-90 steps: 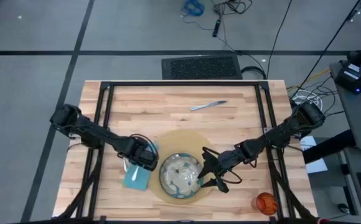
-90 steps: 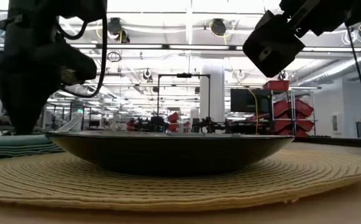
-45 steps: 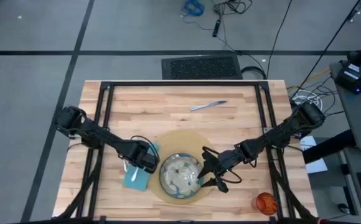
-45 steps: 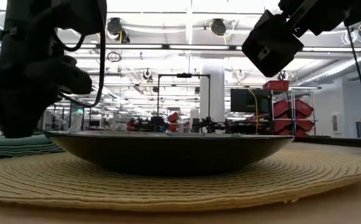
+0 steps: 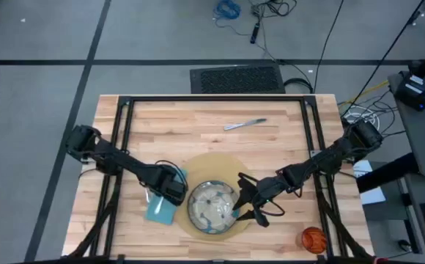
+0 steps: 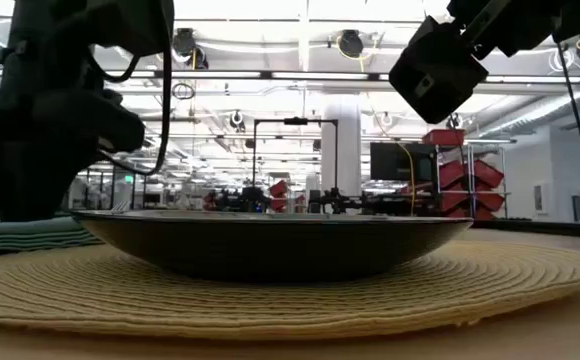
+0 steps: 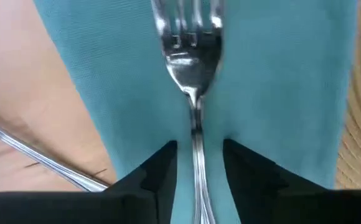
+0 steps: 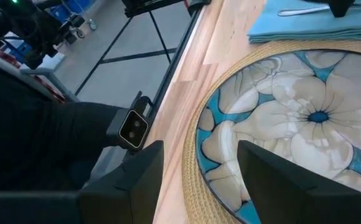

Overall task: Set table place
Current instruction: Adjust the brown mat on the table

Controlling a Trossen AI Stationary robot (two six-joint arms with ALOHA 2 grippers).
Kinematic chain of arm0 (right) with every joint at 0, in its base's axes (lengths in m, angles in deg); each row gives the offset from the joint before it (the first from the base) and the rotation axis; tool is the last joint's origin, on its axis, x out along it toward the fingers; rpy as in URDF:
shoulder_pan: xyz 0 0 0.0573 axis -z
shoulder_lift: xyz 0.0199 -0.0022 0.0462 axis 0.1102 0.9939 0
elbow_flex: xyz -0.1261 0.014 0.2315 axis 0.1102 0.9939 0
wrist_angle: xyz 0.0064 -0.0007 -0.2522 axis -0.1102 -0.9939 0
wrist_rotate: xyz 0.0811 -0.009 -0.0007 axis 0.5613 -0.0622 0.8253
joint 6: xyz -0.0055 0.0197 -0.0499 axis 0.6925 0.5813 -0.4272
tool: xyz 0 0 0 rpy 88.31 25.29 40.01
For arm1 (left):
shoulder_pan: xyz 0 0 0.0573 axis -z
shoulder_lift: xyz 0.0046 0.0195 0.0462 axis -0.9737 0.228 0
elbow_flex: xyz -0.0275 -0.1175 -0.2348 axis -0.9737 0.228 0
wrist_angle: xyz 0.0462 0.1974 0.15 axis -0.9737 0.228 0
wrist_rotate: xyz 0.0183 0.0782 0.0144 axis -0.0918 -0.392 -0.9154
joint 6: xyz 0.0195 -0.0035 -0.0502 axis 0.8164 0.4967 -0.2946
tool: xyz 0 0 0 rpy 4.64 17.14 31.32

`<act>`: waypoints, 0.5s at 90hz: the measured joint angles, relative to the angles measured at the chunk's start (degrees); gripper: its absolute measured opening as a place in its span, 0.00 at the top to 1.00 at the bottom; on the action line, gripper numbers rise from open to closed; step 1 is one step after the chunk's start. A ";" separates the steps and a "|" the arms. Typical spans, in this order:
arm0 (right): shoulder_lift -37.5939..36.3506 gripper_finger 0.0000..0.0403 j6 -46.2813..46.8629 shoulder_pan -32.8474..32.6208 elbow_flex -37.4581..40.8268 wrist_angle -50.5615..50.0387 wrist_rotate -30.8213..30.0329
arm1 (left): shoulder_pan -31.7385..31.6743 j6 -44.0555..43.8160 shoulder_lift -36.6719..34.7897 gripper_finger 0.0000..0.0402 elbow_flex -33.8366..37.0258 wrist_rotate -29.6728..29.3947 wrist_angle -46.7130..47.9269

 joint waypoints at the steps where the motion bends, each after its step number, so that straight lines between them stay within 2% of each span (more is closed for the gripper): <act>1: 0.00 0.51 0.00 0.00 0.00 0.00 0.00 | 0.00 0.28 -0.05 0.71 -0.17 0.04 0.19; 26: -0.02 0.51 0.08 0.46 0.00 0.07 0.02 | -1.51 8.16 -2.63 0.71 -5.98 0.12 7.13; 45: -0.02 0.51 1.18 0.61 0.00 -0.49 -0.12 | -0.74 18.68 -4.11 0.71 -8.72 0.73 11.10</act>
